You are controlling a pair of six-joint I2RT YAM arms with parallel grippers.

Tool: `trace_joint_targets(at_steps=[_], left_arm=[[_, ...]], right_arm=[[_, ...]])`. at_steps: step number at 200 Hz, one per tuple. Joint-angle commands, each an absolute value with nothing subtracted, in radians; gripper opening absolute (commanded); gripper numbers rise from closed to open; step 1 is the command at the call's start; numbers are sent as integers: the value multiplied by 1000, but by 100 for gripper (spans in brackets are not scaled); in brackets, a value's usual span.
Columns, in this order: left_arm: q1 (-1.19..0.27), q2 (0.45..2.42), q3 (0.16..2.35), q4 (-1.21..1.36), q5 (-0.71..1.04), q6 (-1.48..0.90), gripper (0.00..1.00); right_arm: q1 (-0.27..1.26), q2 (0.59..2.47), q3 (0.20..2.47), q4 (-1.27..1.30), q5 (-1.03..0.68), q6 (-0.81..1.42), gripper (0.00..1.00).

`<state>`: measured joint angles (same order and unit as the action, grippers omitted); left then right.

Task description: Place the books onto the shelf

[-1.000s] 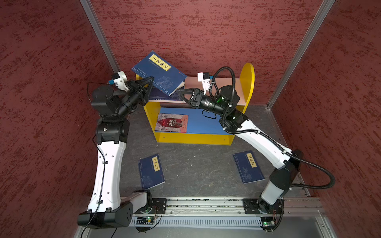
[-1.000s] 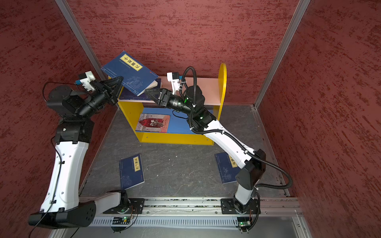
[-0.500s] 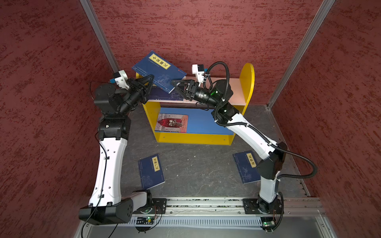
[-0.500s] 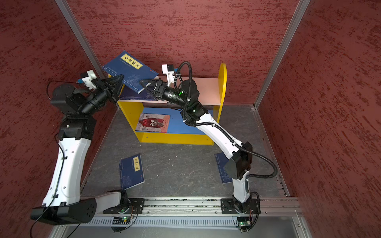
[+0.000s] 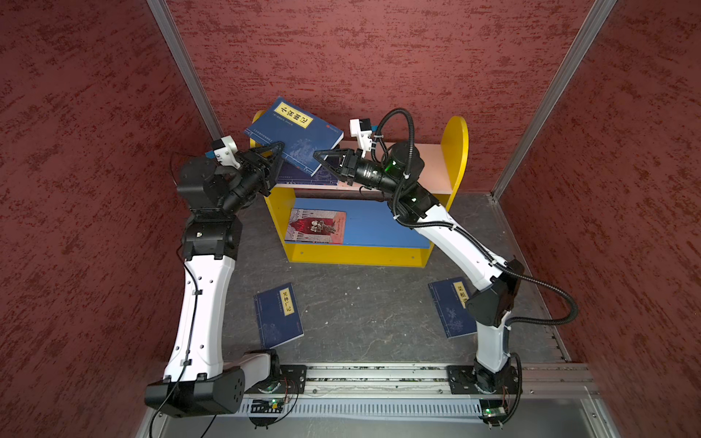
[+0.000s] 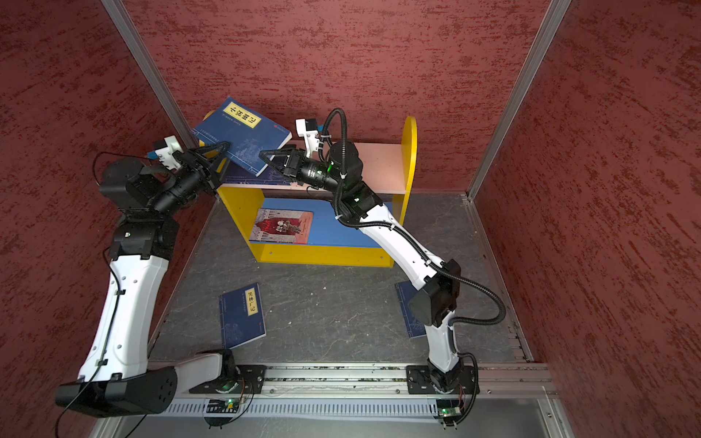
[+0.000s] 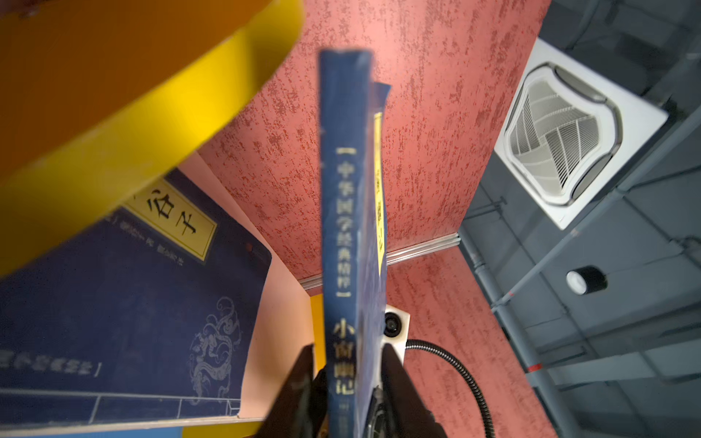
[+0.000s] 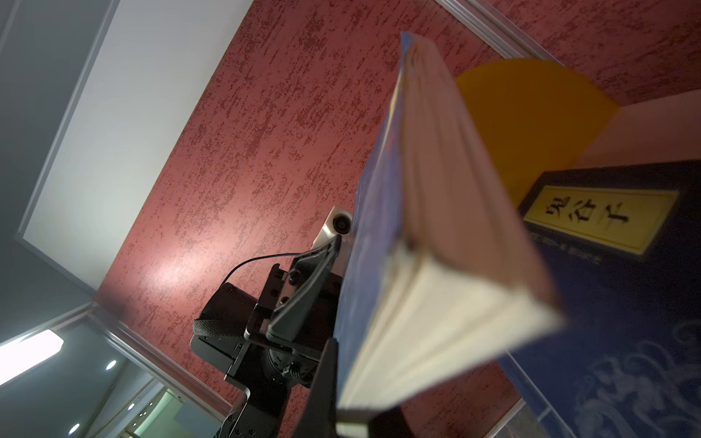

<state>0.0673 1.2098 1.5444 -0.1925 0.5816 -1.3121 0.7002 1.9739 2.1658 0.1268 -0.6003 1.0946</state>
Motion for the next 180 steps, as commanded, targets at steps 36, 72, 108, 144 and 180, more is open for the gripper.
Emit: trace_joint_targets(at_steps=[36, 72, 108, 144, 180], left_arm=[[88, 1151, 1542, -267, 601, -1235, 65], [126, 1133, 1573, -358, 604, -1140, 67], [152, 1112, 1553, -361, 603, -1129, 68], [156, 1115, 1549, -342, 606, -1136, 68], [156, 1121, 1547, -327, 613, -1144, 69]], right_arm=[[652, 1911, 2195, -18, -630, 1035, 0], [619, 1882, 2195, -145, -669, 997, 0], [600, 1882, 2234, -264, -713, 964, 0], [591, 1928, 2313, -334, -784, 974, 0], [591, 1981, 2373, -366, -836, 1003, 0]])
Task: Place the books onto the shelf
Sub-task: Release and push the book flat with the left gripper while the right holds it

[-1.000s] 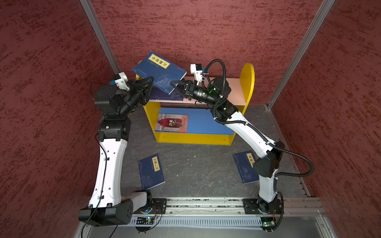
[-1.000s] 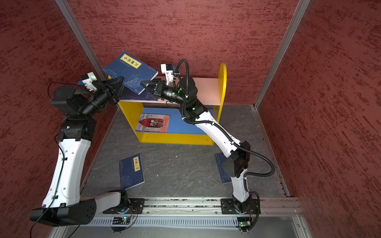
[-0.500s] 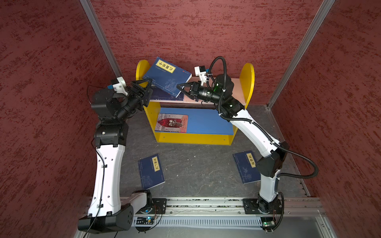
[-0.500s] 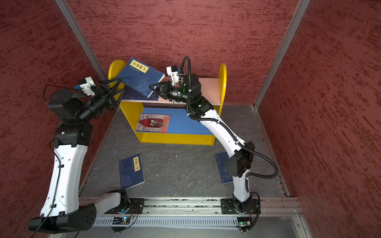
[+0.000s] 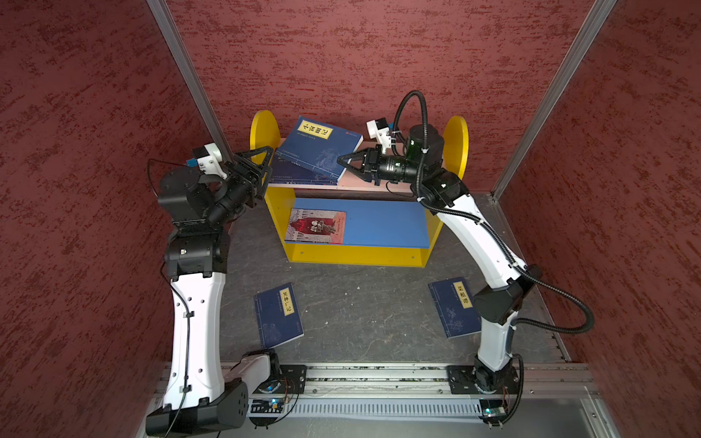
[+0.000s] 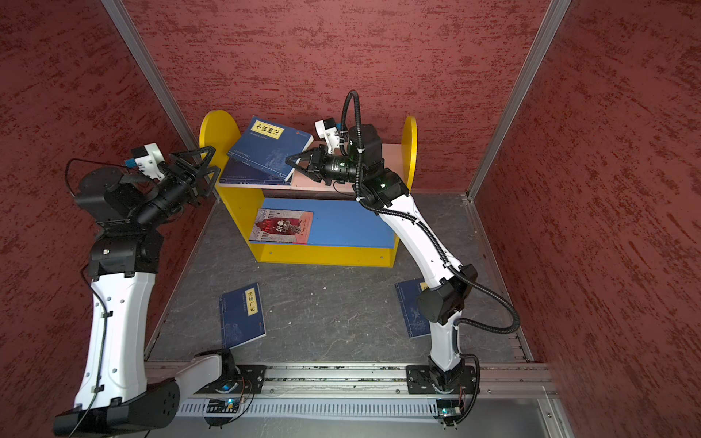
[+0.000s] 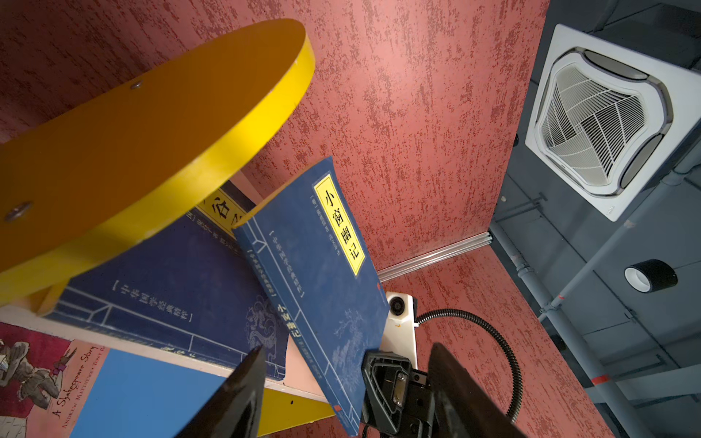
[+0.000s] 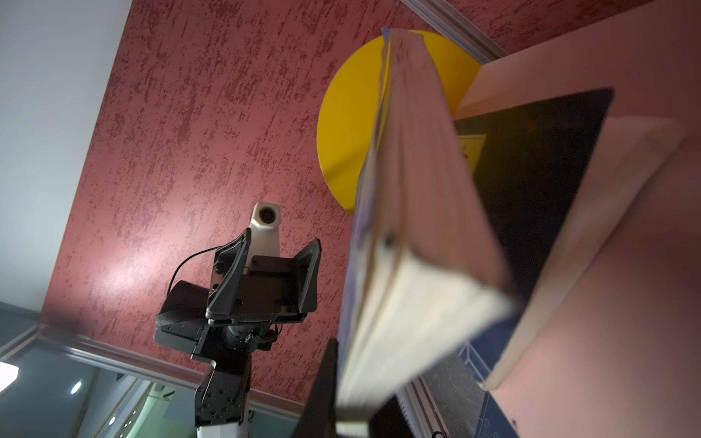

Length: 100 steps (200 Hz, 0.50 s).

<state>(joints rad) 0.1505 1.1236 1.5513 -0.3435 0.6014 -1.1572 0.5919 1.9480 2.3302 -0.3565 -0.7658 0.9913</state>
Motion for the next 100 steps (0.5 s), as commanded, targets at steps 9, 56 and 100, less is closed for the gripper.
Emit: trace_joint_targets(at_steps=[9, 56, 100], left_arm=[[156, 1123, 1546, -323, 616, -1144, 69], [155, 1144, 1552, -306, 626, -1149, 69], [153, 1156, 1552, -267, 604, -1173, 69]], right_arm=[[591, 1987, 2375, -371, -840, 1007, 0], [591, 2022, 2408, -431, -853, 1001, 0], [591, 2057, 2443, -445, -866, 1014, 2]])
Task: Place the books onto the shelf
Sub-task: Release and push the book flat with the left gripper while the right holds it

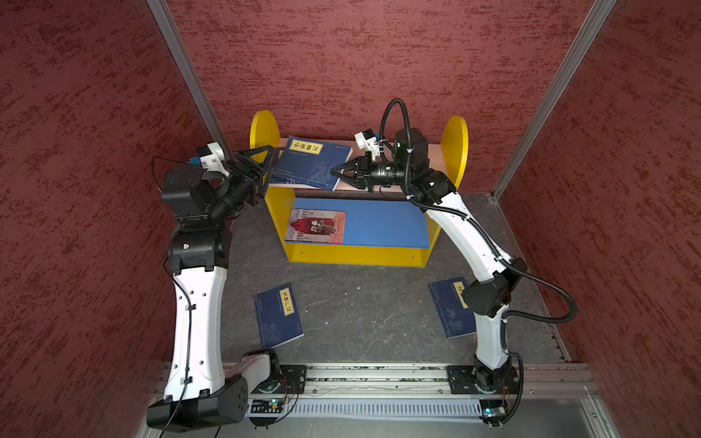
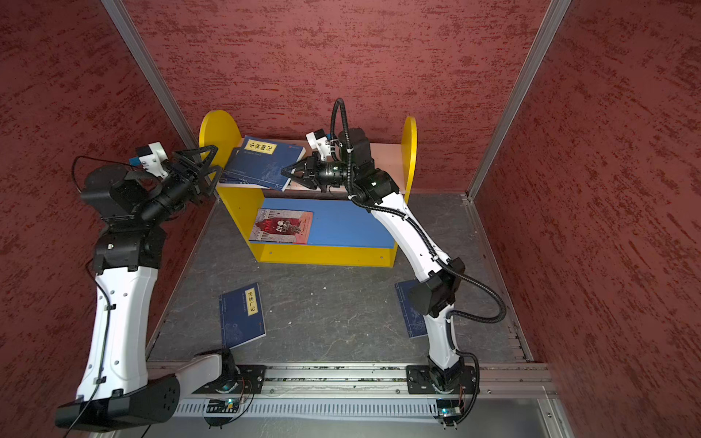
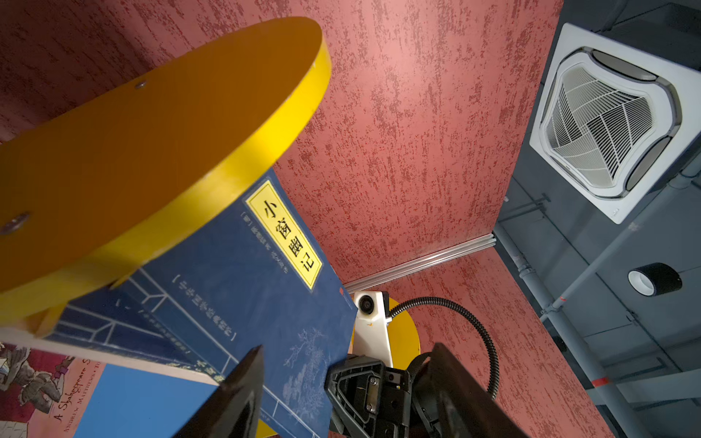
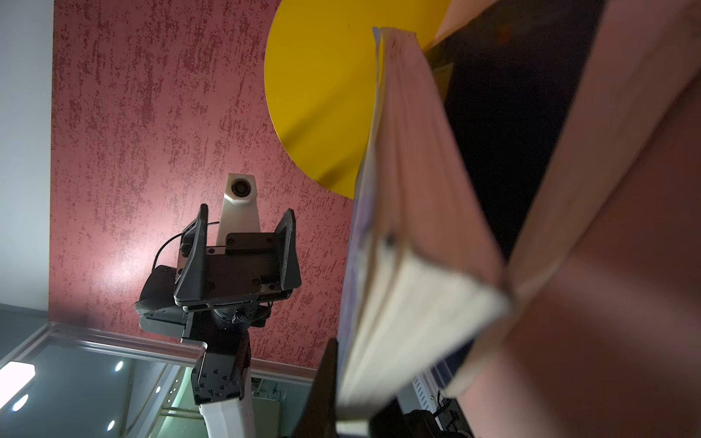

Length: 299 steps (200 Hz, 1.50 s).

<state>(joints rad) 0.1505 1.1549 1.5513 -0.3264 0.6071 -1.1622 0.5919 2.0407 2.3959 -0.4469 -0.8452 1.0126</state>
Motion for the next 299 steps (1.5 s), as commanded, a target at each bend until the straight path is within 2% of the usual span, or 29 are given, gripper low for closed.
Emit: trace_joint_targets(at_steps=[1, 46, 97, 128, 185, 230, 299], left_arm=[[153, 1156, 1553, -266, 603, -1173, 69], [133, 1184, 1588, -255, 593, -1178, 69], [86, 1204, 1591, -244, 582, -1150, 70], [53, 1224, 1636, -268, 650, -986, 71], [8, 1256, 1698, -388, 930, -665, 71], [-67, 1221, 1600, -343, 1014, -667, 71], [-90, 1153, 1469, -309, 1039, -757, 72]], right_arm=[[591, 2058, 2443, -446, -866, 1014, 2], [590, 2075, 2486, -498, -843, 1002, 36], [591, 2074, 2498, -529, -813, 998, 52], [591, 2077, 2511, -546, -800, 995, 54], [591, 2080, 2516, -545, -793, 1001, 55], [591, 2083, 2516, -548, -788, 1002, 56], [589, 2083, 2520, -539, -799, 1009, 57]])
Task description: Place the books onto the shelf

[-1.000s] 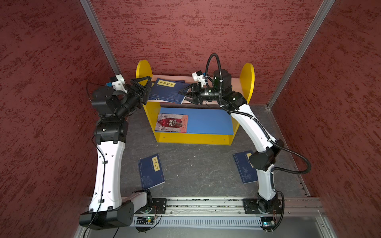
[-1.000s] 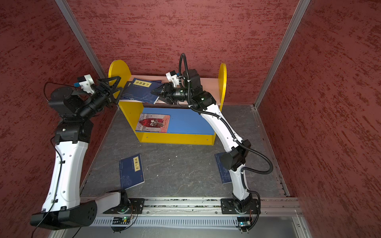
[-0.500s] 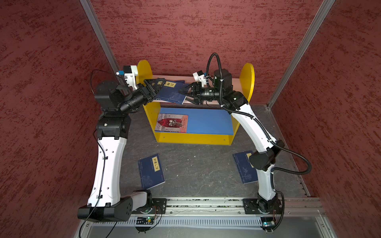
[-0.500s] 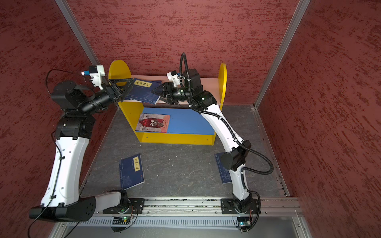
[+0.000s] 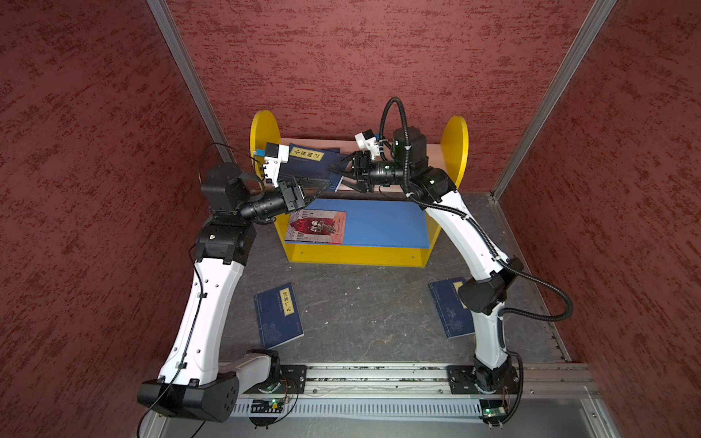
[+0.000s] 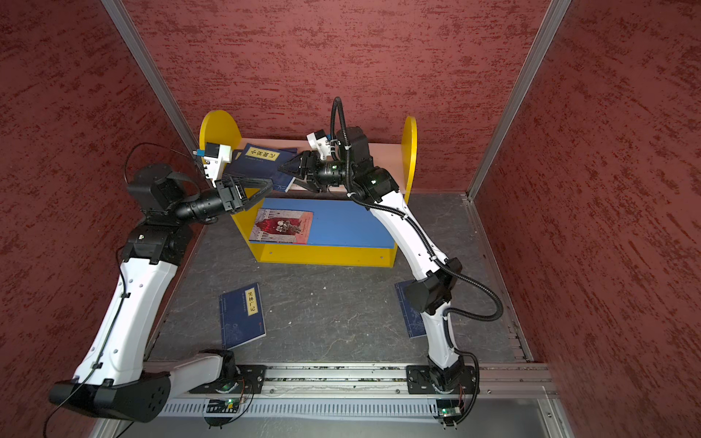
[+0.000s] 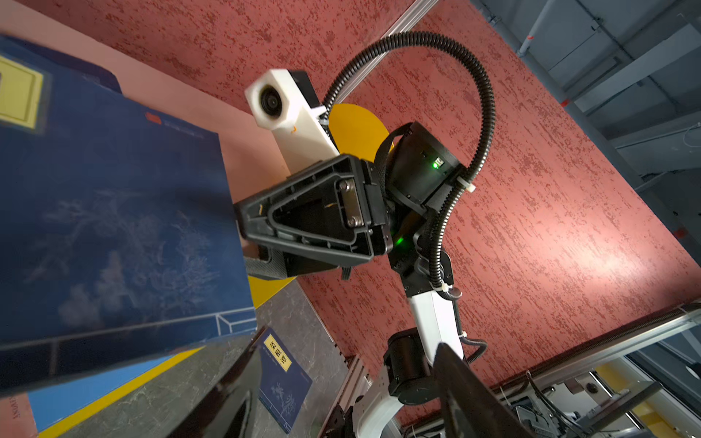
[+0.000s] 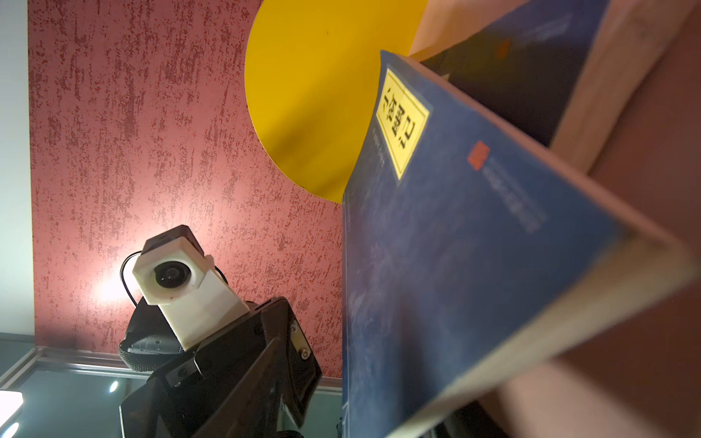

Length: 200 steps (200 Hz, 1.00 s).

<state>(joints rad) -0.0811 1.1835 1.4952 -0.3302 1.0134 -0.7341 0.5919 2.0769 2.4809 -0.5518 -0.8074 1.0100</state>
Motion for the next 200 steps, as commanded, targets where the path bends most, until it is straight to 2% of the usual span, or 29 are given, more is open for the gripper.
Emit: trace_joint_targets(at_steps=[1, 57, 200], left_arm=[[-90, 1153, 1468, -309, 1039, -756, 72], [-112, 1179, 1430, -284, 1013, -759, 72], [-131, 1255, 1491, -221, 860, -782, 73]], right_arm=[[589, 2084, 2520, -539, -799, 1009, 57], [589, 2083, 2521, -541, -799, 1008, 57], [589, 2062, 2521, -621, -759, 970, 61]])
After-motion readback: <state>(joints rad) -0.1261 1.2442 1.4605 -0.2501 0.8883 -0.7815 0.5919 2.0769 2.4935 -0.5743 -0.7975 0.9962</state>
